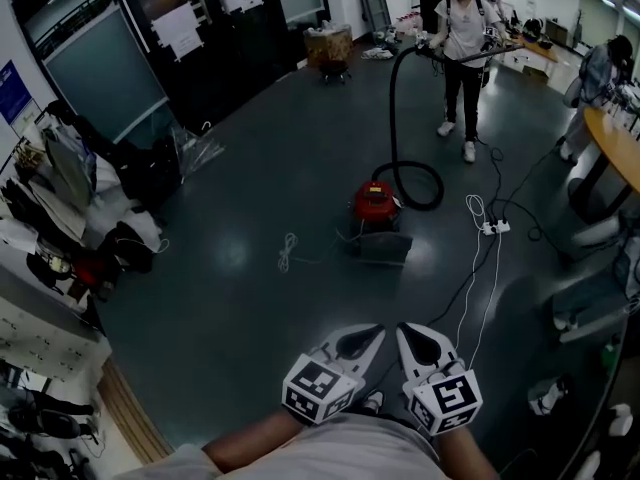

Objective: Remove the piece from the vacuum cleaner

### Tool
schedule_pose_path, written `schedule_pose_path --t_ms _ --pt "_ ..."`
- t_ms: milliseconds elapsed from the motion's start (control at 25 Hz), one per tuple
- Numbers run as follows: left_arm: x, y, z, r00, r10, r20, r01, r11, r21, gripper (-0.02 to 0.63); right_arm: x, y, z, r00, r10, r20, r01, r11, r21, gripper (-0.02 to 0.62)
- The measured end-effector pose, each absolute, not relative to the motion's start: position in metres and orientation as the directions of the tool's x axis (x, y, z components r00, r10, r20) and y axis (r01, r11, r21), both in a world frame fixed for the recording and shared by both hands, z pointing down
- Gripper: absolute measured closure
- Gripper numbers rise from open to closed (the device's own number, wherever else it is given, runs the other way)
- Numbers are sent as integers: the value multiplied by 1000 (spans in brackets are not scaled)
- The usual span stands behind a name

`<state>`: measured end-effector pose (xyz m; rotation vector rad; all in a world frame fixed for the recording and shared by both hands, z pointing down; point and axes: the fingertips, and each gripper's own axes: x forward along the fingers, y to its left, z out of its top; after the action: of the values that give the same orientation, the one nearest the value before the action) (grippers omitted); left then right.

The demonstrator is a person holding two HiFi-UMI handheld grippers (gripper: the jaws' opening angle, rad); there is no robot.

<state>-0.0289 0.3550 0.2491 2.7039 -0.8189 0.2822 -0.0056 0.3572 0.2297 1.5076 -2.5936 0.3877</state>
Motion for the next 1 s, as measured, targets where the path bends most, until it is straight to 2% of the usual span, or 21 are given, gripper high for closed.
schedule_pose_path --t_ms 560,1000 --pt "-37 298 264 812 -509 287 -576 -780 245 600 -10 293 245 -509 -822 255 -860 480 -172 578" --pt "-63 135 295 852 -427 303 -491 -852 179 600 -37 131 272 -449 -846 288 -893 412 -181 578"
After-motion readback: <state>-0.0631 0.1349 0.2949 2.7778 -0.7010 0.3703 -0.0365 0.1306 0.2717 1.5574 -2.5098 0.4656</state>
